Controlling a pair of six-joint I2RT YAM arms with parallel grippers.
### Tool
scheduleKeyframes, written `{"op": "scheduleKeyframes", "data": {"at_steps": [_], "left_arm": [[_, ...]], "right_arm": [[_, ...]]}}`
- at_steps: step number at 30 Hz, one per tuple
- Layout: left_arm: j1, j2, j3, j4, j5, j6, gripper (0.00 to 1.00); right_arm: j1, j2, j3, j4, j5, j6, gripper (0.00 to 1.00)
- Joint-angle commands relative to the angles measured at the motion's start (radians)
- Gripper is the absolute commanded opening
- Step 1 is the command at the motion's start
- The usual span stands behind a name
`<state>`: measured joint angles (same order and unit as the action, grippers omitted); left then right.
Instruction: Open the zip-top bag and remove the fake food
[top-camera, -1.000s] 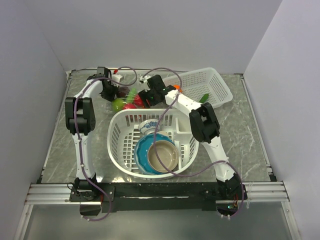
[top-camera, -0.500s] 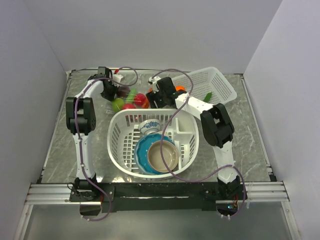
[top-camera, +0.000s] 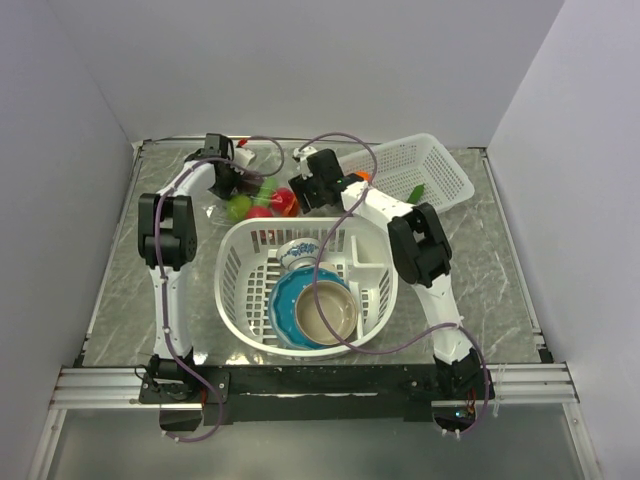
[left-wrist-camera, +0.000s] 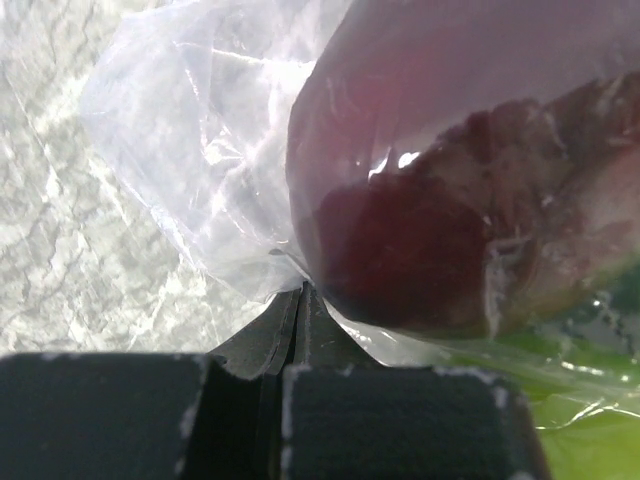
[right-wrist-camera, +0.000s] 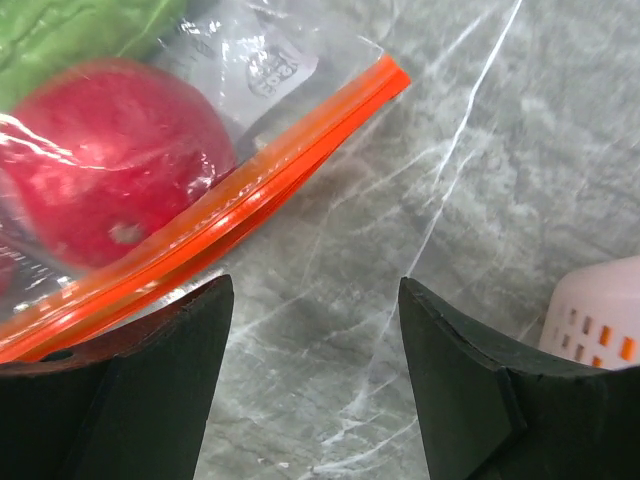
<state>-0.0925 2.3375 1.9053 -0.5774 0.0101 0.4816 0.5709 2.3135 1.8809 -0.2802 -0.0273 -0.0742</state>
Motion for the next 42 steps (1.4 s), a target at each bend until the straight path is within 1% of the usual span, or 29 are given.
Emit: {"op": "scheduleKeyframes", "data": {"at_steps": [1, 3, 5, 10, 14, 16, 19, 23, 25, 26, 27, 30, 35, 39, 42], "left_arm": [[-0.029, 0.089, -0.011, -0.01, -0.007, 0.008, 0.01], [-0.03, 0.083, -0.009, -0.018, -0.007, 0.014, 0.01], [-0.03, 0.076, 0.001, -0.041, -0.002, 0.008, 0.01], [-0.038, 0.06, 0.063, -0.108, 0.063, -0.008, 0.01], [-0.053, 0.028, 0.046, -0.122, 0.117, -0.014, 0.01], [-0.061, 0.014, 0.022, -0.113, 0.128, -0.018, 0.01], [-0.064, 0.009, 0.024, -0.116, 0.139, -0.031, 0.01], [-0.062, 0.011, 0.003, -0.099, 0.128, -0.023, 0.01], [-0.05, 0.017, -0.015, -0.085, 0.113, -0.012, 0.01], [-0.043, 0.029, -0.012, -0.084, 0.108, -0.011, 0.01], [-0.036, 0.037, -0.005, -0.081, 0.099, -0.011, 0.01], [-0.015, 0.063, 0.023, -0.098, 0.097, -0.017, 0.01], [-0.012, 0.063, 0.026, -0.084, 0.091, -0.032, 0.01], [-0.012, 0.077, 0.052, -0.096, 0.09, -0.037, 0.01], [-0.015, 0.08, 0.063, -0.099, 0.099, -0.044, 0.01]], "right_arm": [[0.027, 0.012, 0.067, -0.001, -0.012, -0.012, 0.75], [0.038, 0.004, 0.066, 0.019, -0.029, -0.009, 0.77], [0.055, 0.003, 0.076, 0.021, -0.069, -0.007, 0.82], [0.083, 0.033, 0.149, 0.001, -0.108, 0.004, 0.9], [0.084, 0.046, 0.165, 0.013, -0.181, 0.033, 0.95], [0.084, 0.06, 0.181, 0.01, -0.201, 0.045, 0.99], [0.084, 0.082, 0.207, -0.016, -0.223, 0.045, 1.0], [0.084, 0.089, 0.212, -0.063, -0.207, 0.037, 1.0], [0.084, 0.043, 0.149, -0.051, -0.198, 0.03, 1.0], [0.084, 0.02, 0.114, -0.015, -0.194, 0.027, 1.0], [0.084, -0.024, 0.05, 0.005, -0.189, 0.025, 1.0], [0.083, -0.058, 0.006, 0.026, -0.198, 0.014, 1.0], [0.089, -0.017, 0.067, -0.086, -0.307, -0.038, 0.96], [0.106, 0.032, 0.119, -0.143, -0.352, -0.071, 0.96], [0.132, 0.061, 0.158, -0.155, -0.381, -0.088, 0.99]]}}
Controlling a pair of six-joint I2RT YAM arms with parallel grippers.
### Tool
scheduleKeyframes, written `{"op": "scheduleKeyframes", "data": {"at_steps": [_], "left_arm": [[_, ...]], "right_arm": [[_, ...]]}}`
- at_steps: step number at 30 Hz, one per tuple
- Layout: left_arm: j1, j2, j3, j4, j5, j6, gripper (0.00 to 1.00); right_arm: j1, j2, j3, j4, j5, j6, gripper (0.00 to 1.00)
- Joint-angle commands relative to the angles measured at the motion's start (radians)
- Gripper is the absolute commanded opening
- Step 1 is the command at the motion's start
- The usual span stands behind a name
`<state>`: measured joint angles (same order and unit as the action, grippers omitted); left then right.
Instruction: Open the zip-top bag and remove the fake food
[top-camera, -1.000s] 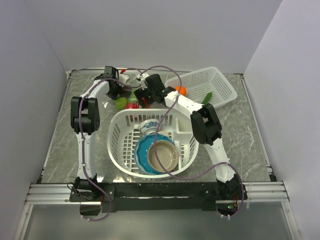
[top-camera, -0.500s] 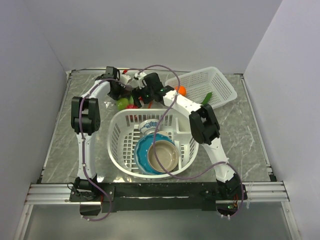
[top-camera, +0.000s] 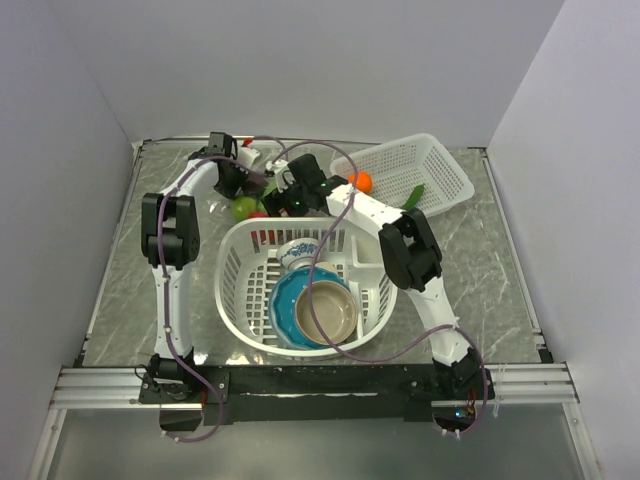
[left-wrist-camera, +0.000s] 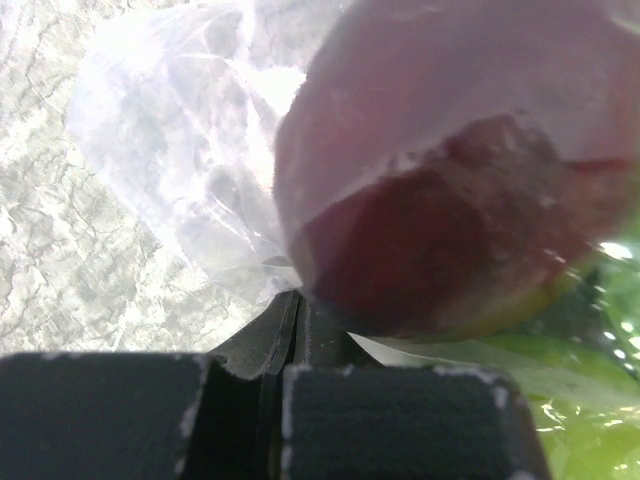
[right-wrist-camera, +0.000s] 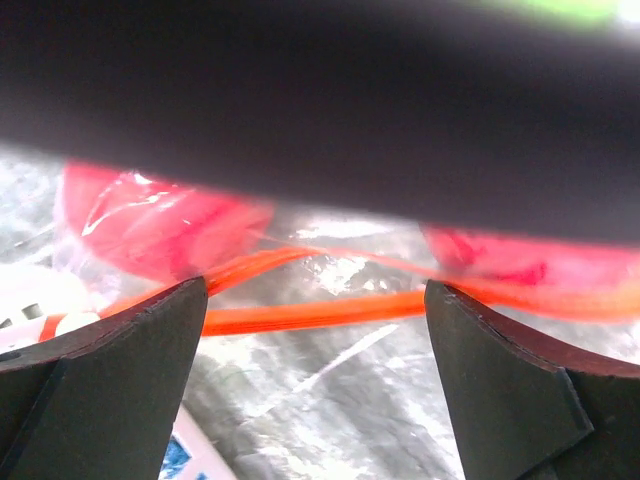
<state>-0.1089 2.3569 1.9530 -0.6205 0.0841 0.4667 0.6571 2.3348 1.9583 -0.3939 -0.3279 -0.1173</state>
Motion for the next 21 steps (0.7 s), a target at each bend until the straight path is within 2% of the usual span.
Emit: {"op": "scheduleKeyframes", "data": {"at_steps": [1, 4, 8, 10, 14, 17, 21], "left_arm": [[0.0, 0.064, 0.018, -0.058, 0.026, -0.036, 0.01], [-0.012, 0.065, 0.018, -0.058, 0.022, -0.034, 0.01], [-0.029, 0.07, 0.015, -0.058, 0.023, -0.039, 0.01], [-0.037, 0.059, 0.004, -0.064, 0.034, -0.037, 0.01], [-0.028, -0.001, 0.038, -0.117, 0.077, -0.043, 0.01], [-0.026, -0.06, 0.151, -0.185, 0.109, -0.066, 0.01], [-0.029, -0.107, 0.225, -0.261, 0.157, -0.088, 0.01]], "right_arm": [[0.055, 0.052, 0.099, -0.052, -0.085, -0.053, 1.0], [0.078, 0.095, 0.169, -0.094, -0.063, -0.07, 1.0], [0.082, 0.115, 0.209, -0.054, -0.062, -0.021, 1.0], [0.082, 0.08, 0.177, 0.013, -0.01, 0.001, 0.99], [0.066, -0.07, -0.054, 0.173, 0.118, 0.025, 0.99], [0.029, -0.222, -0.215, 0.297, 0.191, 0.069, 1.0], [-0.014, -0.311, -0.363, 0.391, 0.217, 0.113, 1.0]]}}
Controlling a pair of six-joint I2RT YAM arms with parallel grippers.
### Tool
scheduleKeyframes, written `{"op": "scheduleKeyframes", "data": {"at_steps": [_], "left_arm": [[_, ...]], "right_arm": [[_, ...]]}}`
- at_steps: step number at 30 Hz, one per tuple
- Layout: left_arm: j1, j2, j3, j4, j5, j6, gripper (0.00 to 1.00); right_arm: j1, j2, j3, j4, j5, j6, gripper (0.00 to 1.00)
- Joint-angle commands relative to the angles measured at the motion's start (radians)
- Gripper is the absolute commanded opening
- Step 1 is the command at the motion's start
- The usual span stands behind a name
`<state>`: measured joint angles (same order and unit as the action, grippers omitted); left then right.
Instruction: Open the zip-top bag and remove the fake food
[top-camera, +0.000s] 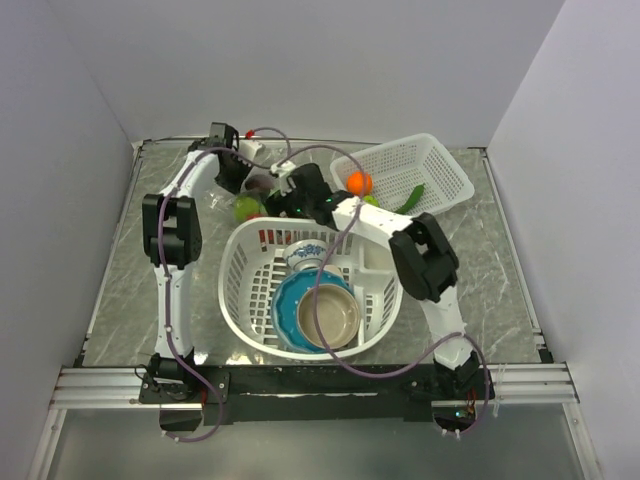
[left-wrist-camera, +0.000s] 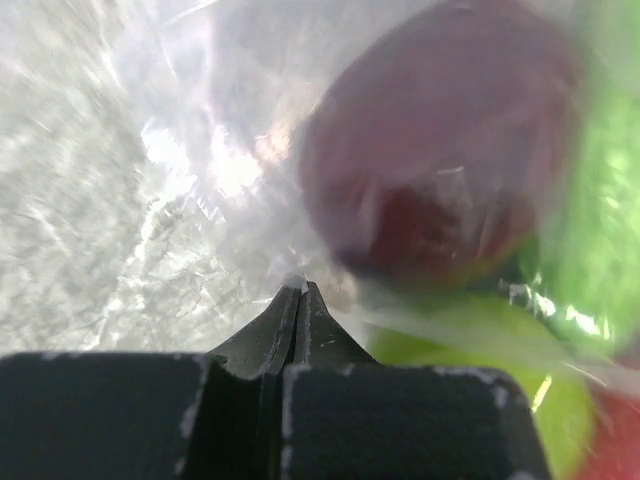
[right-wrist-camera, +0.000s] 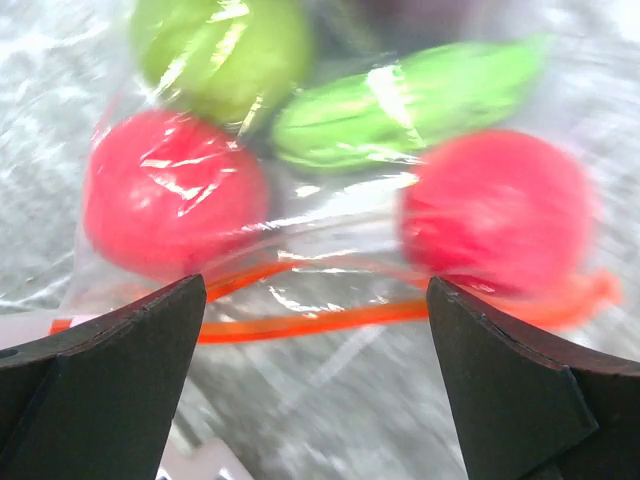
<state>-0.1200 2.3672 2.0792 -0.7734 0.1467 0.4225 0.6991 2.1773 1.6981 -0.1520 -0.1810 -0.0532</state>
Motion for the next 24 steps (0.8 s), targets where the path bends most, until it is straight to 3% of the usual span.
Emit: {"op": "scheduleKeyframes", "data": {"at_steps": [1, 6, 15, 24], "left_arm": [[-0.018, -0.134, 0.096, -0.116, 0.102, -0.045, 0.01], [-0.017, -0.181, 0.015, -0.115, 0.091, -0.027, 0.01], [-0.001, -0.233, 0.012, -0.08, 0.018, 0.015, 0.01], [0.109, -0.102, -0.192, 0.121, -0.269, 0.129, 0.01]], "right_arm": [[-0.064, -0.162, -0.121, 0.175, 0.075, 0.05, 1.0], [-0.087, -0.166, -0.163, 0.184, 0.086, 0.092, 1.0], [-0.108, -0.109, -0.132, 0.132, 0.068, 0.082, 1.0], [-0.11, -0.077, -0.1, 0.112, 0.095, 0.075, 1.0]]}}
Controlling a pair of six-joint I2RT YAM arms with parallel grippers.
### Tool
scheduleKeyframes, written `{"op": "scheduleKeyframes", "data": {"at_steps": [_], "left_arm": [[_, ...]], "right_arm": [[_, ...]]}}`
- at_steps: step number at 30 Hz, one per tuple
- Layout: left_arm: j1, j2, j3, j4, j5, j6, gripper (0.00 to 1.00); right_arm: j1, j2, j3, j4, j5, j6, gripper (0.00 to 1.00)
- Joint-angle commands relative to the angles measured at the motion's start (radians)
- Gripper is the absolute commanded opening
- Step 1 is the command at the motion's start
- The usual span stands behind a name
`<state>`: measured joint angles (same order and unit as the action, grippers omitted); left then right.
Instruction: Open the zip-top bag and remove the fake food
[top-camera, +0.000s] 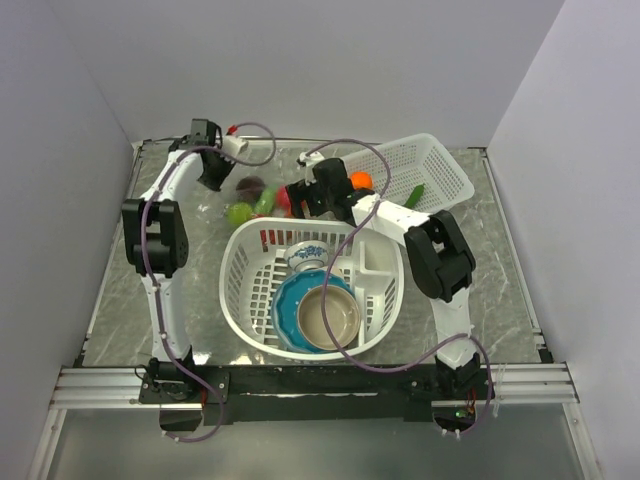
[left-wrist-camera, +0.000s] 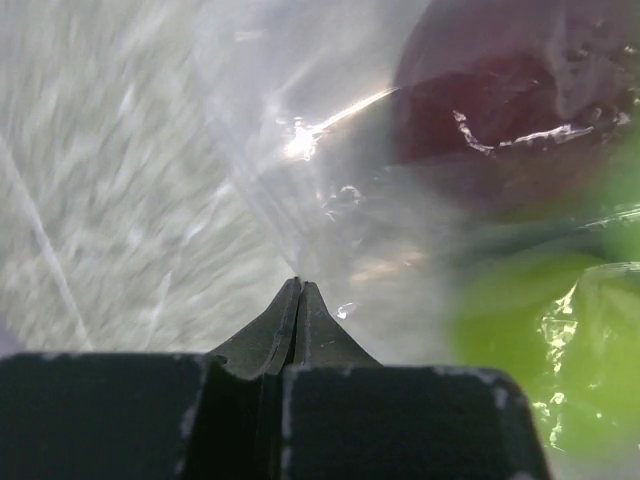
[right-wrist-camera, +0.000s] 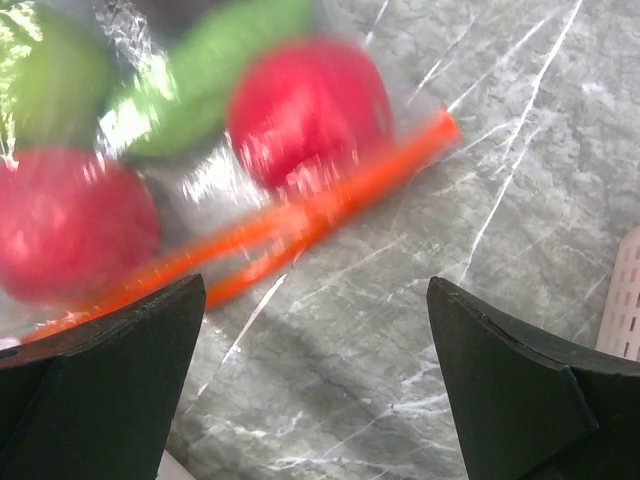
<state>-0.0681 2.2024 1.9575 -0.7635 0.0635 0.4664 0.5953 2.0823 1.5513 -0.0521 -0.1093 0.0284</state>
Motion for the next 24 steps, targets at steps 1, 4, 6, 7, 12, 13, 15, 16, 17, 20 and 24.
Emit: {"op": "scheduleKeyframes", "data": {"at_steps": [1, 4, 6, 7, 12, 13, 15, 16, 17, 20, 24], "left_arm": [[0.059, 0.071, -0.11, 0.131, -0.214, 0.103, 0.01], [0.057, 0.106, -0.167, 0.24, -0.316, 0.156, 0.01], [0.05, 0.147, -0.151, 0.231, -0.349, 0.163, 0.01], [0.044, 0.158, -0.131, 0.221, -0.356, 0.16, 0.01], [0.002, 0.131, -0.141, 0.197, -0.246, 0.098, 0.01], [-0.001, 0.129, -0.138, 0.196, -0.237, 0.089, 0.01], [-0.004, 0.137, -0.123, 0.172, -0.199, 0.077, 0.01], [-0.006, 0.138, -0.112, 0.168, -0.188, 0.072, 0.01], [-0.009, 0.14, -0.109, 0.173, -0.182, 0.068, 0.01], [-0.03, 0.149, -0.097, 0.174, -0.168, 0.074, 0.01], [-0.053, 0.175, -0.075, 0.161, -0.16, 0.083, 0.01]], "right_arm": [[-0.005, 0.022, 0.055, 0.011, 0.023, -0.004, 1.0], [-0.008, 0.035, 0.073, 0.008, 0.017, 0.002, 1.0], [-0.006, 0.042, 0.085, 0.001, 0.022, 0.002, 1.0], [-0.008, 0.053, 0.102, -0.006, 0.023, 0.004, 1.0], [-0.006, 0.108, 0.173, -0.046, 0.017, 0.014, 1.0], [-0.008, 0.14, 0.218, -0.06, 0.01, 0.019, 1.0], [-0.006, 0.169, 0.271, -0.101, 0.007, 0.025, 1.0], [-0.005, 0.194, 0.312, -0.112, 0.002, 0.025, 1.0], [-0.002, 0.202, 0.331, -0.121, -0.001, 0.027, 1.0], [0.008, 0.248, 0.412, -0.173, 0.002, 0.007, 1.0], [0.012, 0.344, 0.602, -0.328, 0.017, 0.004, 1.0]]}}
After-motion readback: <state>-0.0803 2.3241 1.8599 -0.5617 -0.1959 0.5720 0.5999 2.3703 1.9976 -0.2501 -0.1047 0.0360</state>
